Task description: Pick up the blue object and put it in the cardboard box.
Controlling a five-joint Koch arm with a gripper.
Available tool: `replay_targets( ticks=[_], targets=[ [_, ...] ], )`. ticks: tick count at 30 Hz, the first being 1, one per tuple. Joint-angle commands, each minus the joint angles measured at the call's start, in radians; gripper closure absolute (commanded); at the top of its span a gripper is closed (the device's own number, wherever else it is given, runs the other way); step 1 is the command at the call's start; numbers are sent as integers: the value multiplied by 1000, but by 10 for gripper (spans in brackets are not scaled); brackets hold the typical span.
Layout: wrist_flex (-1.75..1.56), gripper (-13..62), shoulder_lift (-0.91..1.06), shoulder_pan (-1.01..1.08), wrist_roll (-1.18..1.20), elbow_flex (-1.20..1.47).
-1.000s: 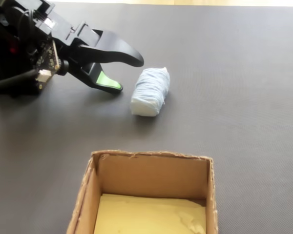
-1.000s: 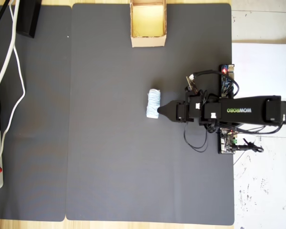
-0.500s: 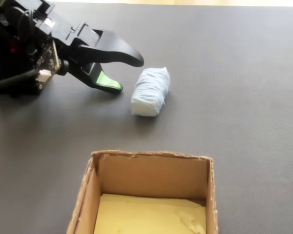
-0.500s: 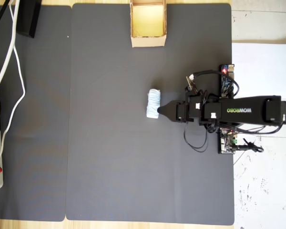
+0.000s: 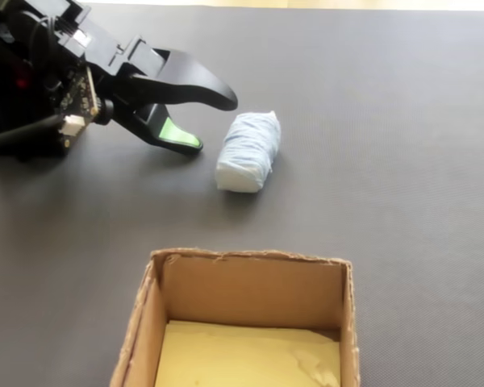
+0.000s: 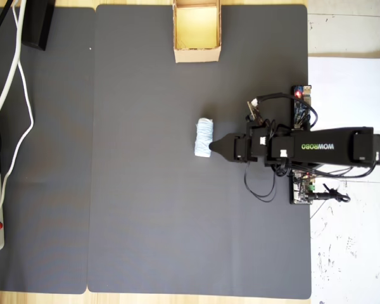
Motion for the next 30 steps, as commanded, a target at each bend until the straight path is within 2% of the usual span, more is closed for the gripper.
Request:
replay_targets(
  ticks=[1,25,30],
  targets=[
    [100,152,92,0,17,37],
    [64,151,92,3,11,38],
    [-23,152,94,6,-72,32]
  ],
)
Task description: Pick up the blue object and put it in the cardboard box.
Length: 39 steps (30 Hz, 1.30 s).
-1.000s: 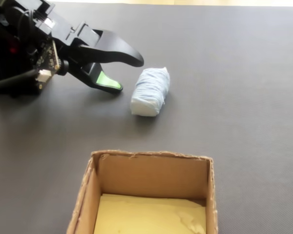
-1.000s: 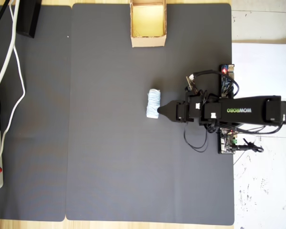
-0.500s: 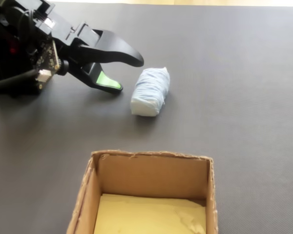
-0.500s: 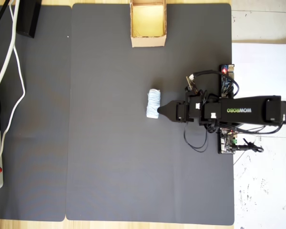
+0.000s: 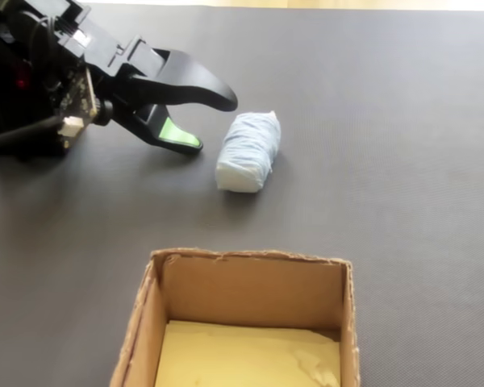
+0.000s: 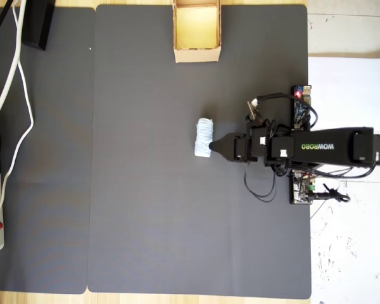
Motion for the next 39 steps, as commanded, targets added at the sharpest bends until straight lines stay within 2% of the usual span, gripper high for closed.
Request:
replay_targets(
  ticks=[1,7,14,22,27,35,39],
  targets=[
    [-32,152,94,0,-18,31],
    [-46,154,94,34,-8,-49],
    [305,157,77,69,9,-275],
    [506,159,-11,75,58,-430],
    [630,161,-276,72,55,-652],
    [650,161,-463,66,60,-784],
    [632,161,-588,66,144,-828]
  ],
)
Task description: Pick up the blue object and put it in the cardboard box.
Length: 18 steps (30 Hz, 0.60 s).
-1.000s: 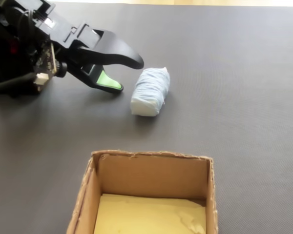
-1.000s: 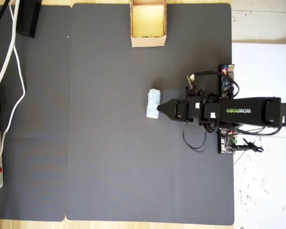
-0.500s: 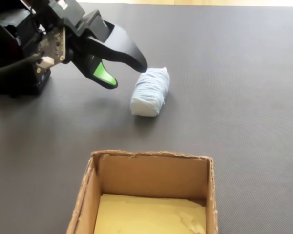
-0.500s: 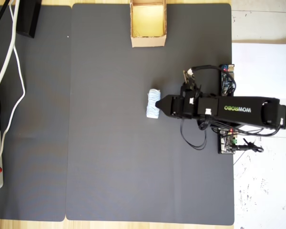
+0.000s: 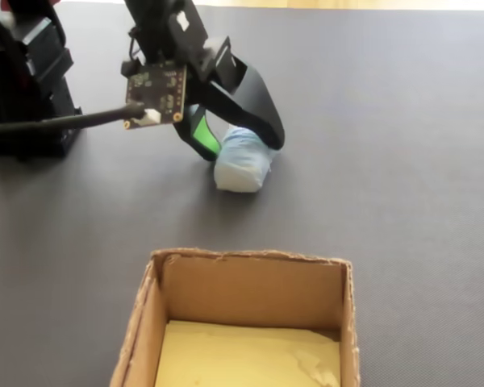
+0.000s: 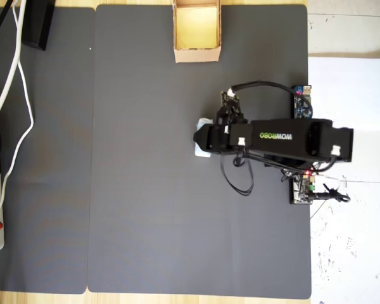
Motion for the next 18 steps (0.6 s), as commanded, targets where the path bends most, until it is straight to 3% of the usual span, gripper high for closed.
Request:
replay_targets(
  ticks=[1,5,11,18],
  targets=[
    [-38,163,-9,-5,115,-67],
    [-129,220,-69,-3,123,-71],
    [-359,410,-55,17,120,14],
    [-528,419,40,51,120,91]
  ],
)
